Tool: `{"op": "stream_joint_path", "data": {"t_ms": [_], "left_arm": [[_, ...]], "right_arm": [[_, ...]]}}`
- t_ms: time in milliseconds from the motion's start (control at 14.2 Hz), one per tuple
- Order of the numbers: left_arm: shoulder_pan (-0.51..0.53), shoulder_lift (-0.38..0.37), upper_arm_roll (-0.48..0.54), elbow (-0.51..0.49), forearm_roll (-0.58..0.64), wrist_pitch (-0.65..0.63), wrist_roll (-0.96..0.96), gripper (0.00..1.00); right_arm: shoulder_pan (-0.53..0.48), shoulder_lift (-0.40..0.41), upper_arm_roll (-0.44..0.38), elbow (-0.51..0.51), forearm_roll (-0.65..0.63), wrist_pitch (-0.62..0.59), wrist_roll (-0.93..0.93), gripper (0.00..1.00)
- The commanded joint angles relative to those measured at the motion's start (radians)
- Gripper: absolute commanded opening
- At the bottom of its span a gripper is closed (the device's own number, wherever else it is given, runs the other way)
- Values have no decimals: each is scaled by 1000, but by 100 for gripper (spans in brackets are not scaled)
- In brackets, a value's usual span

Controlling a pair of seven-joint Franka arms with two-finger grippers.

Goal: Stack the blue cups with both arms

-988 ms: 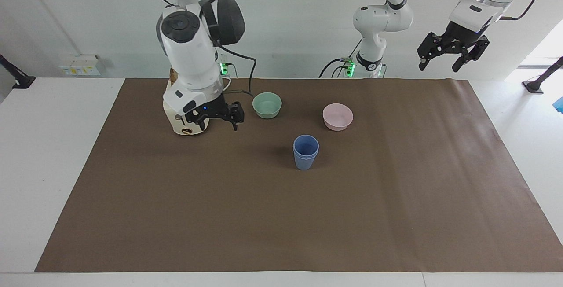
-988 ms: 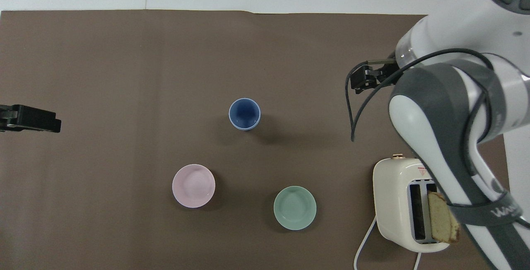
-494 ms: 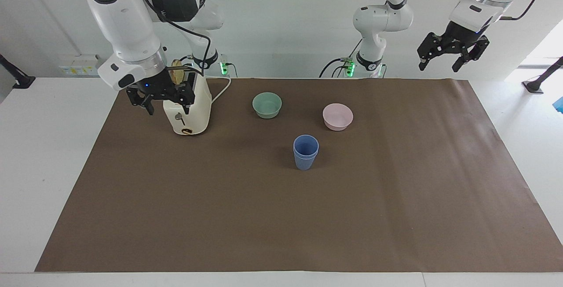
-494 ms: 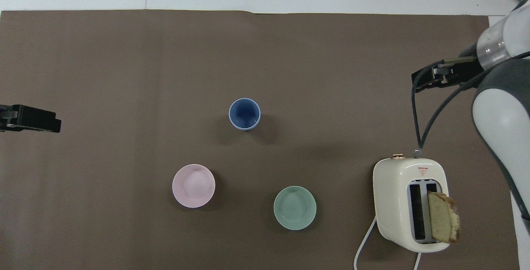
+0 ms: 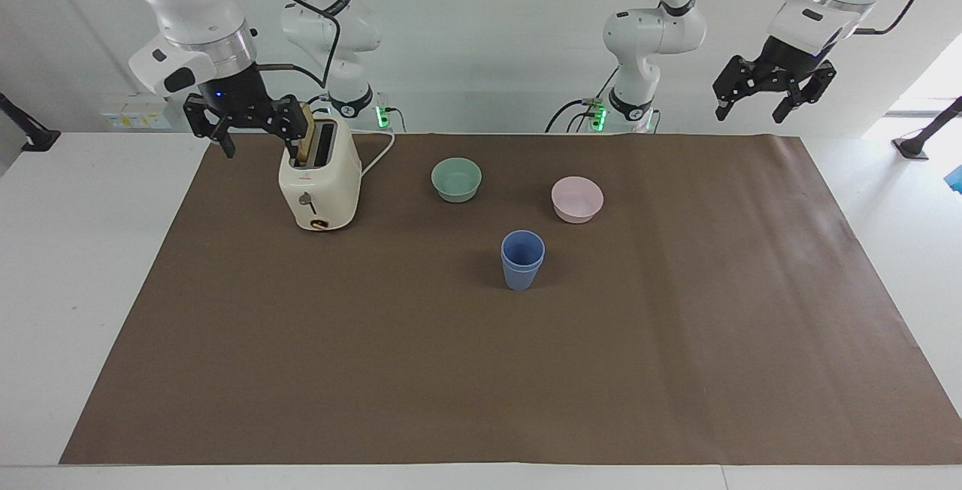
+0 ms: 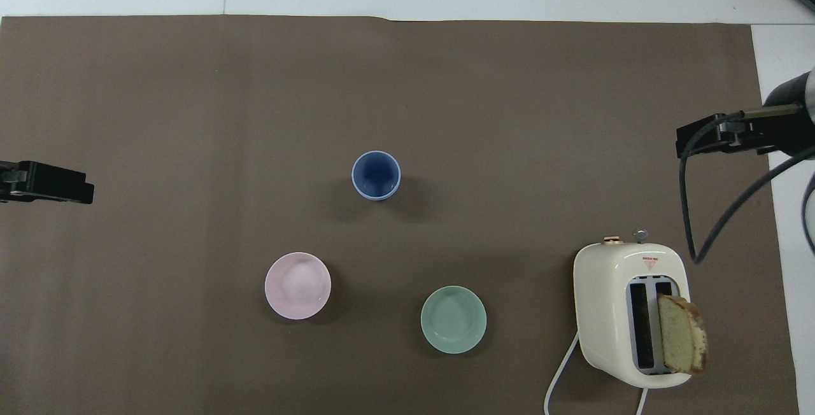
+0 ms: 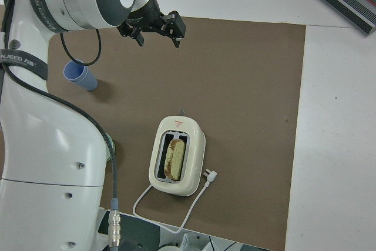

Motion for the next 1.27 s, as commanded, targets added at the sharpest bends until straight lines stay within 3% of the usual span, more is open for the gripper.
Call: {"op": "stream_joint_path", "data": {"t_ms": [0, 424, 1200], "left_arm": [[11, 5, -5, 19, -9, -23, 10, 100], [11, 5, -5, 19, -9, -23, 10, 100], [11, 5, -5, 19, -9, -23, 10, 100]], "right_arm": [[-11, -12, 8, -21, -14, 3, -24, 100], [-63, -9, -3, -19, 5, -1, -29, 100], [-65, -21, -14, -21, 11, -3, -27, 100]]}}
